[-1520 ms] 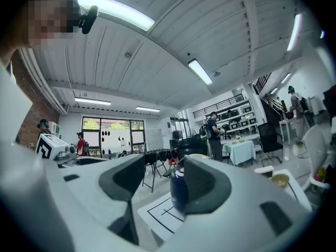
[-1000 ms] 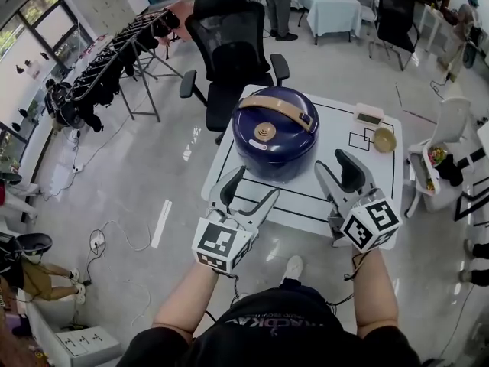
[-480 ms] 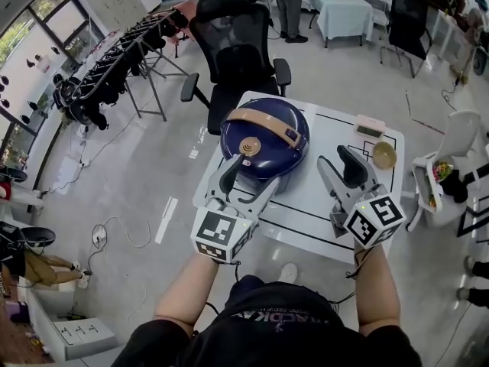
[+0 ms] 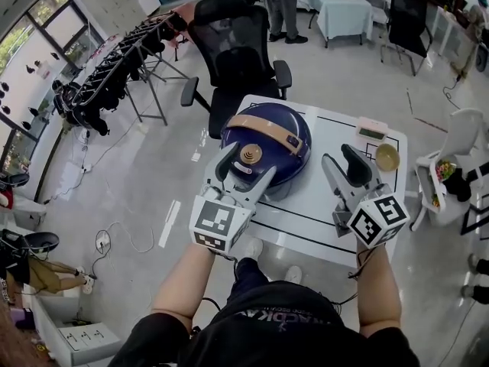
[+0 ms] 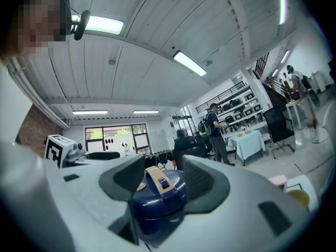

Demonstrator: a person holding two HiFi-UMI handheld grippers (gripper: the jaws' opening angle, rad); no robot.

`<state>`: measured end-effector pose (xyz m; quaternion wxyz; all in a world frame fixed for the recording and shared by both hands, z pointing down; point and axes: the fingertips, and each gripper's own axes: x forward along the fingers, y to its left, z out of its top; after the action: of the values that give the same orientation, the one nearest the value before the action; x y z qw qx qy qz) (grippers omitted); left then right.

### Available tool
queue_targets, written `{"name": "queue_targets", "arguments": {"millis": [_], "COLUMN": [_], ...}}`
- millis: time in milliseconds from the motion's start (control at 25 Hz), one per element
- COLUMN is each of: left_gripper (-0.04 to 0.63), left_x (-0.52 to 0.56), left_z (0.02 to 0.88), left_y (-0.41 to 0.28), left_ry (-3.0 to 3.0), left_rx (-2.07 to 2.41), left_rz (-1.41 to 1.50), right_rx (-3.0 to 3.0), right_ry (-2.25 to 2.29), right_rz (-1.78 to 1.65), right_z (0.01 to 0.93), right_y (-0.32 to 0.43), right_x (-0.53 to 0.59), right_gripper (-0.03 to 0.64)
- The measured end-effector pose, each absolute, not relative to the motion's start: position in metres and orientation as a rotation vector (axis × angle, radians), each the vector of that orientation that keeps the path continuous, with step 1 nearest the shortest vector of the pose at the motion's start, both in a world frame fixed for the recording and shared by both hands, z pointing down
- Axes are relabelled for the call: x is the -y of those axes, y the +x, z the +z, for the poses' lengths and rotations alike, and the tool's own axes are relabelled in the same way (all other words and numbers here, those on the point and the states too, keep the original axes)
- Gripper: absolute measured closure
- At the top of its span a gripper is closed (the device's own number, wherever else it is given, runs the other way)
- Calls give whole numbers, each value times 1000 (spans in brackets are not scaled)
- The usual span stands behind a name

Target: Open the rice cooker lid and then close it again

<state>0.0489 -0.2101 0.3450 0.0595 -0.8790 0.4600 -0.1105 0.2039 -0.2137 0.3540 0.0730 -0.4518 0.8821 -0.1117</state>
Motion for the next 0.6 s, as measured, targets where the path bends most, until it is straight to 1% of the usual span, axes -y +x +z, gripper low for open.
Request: {"name": "queue_targets", "arguments": {"millis": [360,480,560,600], "left_gripper": [270,270,270,270], "left_x": [251,267,277,281], "left_z": [356,362,366,369], "left_y": [43,37,35,34], "left_ry": [-2683,-2672,-2663,-2658], "left_rx": [-1178,-1096,-1041,-1013], "left_rz": [-448,-503,-534,-552], "right_rx": [-2566,-2540,-2503,-2485], "right_ry": [-1471,-1514,-1561,-1582], "right_rz": [-361,-364,-371,-375], "right_z": [357,357,358,360], "right_y": [187,176,173,172], "right_x": [236,246,252,255], "right_gripper": [399,441,538,601]}}
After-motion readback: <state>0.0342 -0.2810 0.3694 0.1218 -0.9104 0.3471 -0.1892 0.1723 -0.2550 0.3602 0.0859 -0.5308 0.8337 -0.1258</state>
